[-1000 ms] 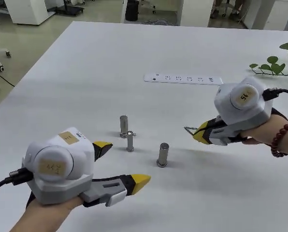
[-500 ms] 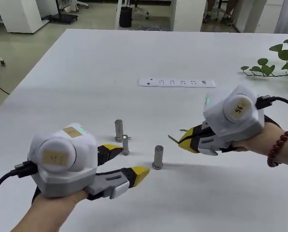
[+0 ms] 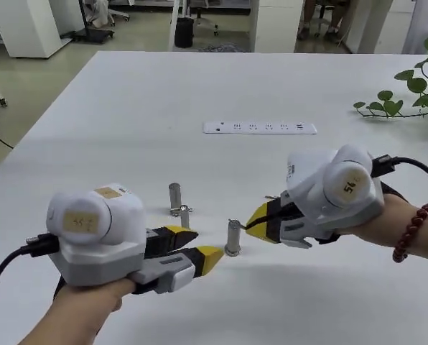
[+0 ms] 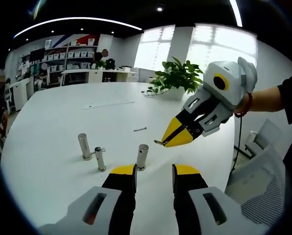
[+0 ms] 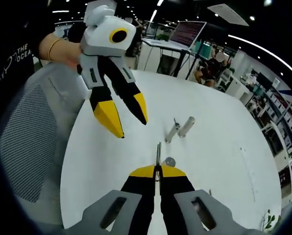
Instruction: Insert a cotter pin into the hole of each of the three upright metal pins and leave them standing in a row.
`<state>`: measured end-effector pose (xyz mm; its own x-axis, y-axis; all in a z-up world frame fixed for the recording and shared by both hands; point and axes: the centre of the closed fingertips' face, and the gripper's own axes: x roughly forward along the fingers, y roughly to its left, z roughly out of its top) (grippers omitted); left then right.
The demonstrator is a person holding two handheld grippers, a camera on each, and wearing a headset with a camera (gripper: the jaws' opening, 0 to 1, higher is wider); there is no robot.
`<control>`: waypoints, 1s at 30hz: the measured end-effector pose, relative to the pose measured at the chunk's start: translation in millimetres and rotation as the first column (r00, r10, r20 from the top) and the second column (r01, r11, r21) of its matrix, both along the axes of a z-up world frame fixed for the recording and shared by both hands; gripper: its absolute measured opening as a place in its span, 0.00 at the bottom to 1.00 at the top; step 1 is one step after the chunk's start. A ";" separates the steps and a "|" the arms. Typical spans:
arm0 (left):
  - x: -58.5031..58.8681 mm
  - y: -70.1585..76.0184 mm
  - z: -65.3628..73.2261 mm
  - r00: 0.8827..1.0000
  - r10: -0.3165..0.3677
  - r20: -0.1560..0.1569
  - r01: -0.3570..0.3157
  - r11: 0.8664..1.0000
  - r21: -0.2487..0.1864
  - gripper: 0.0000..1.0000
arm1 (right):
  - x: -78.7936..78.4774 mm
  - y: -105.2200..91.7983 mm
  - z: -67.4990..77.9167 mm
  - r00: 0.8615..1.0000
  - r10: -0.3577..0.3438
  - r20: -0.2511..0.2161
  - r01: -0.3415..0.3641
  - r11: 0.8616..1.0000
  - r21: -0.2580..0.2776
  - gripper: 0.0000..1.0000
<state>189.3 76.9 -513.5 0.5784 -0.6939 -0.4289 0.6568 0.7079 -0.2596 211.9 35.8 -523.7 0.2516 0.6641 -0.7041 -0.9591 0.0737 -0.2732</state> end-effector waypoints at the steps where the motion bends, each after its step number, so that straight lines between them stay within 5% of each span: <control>1: -0.1 -0.4 -0.1 1.000 0.001 -0.005 -0.001 1.000 -0.005 0.26 | -1.5 1.6 0.3 1.000 0.012 0.004 -0.012 1.000 -0.003 0.00; 14: -5.2 -6.7 4.2 0.998 -0.005 -0.068 -0.001 0.996 -0.086 0.18 | -22.3 15.6 3.4 0.987 0.146 0.066 -0.144 0.989 -0.034 0.00; 30: -5.1 -11.4 10.9 0.991 0.003 -0.131 -0.031 0.977 -0.212 0.07 | -30.3 24.9 12.0 0.975 0.203 0.094 -0.202 0.979 -0.022 0.00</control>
